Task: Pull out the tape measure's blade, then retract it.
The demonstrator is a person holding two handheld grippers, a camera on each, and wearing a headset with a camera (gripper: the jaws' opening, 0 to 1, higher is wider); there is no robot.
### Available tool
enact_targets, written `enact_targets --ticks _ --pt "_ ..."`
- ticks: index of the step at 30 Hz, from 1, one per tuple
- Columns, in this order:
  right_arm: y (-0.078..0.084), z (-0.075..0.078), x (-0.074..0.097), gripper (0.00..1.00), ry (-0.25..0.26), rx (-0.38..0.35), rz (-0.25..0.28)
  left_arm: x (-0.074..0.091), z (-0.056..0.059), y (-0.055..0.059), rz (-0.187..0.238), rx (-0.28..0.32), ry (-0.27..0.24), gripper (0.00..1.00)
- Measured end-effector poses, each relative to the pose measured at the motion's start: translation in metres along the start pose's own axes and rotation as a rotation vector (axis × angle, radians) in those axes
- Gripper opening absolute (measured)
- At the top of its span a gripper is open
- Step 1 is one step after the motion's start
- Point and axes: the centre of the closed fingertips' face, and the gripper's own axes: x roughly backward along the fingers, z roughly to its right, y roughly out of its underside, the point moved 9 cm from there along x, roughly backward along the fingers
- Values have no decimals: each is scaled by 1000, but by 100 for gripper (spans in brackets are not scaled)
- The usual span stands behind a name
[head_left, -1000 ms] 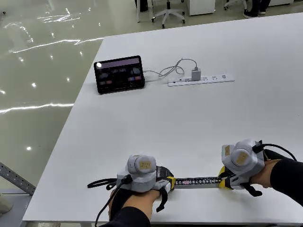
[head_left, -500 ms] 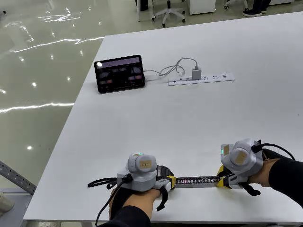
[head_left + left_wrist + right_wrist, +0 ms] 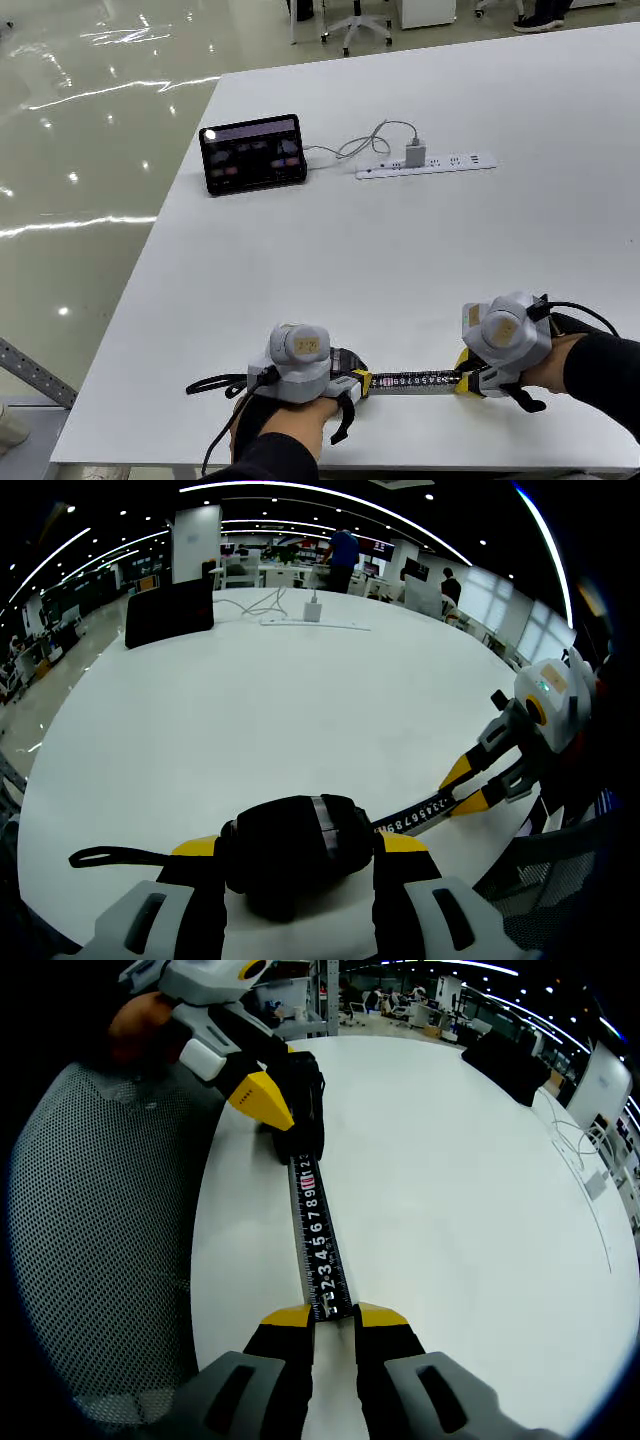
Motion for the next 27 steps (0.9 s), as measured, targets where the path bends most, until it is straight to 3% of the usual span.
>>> enact_targets --ticks 27 --pt "-4 0 -4 11 -6 14 27 0 0 0 3 0 2 55"
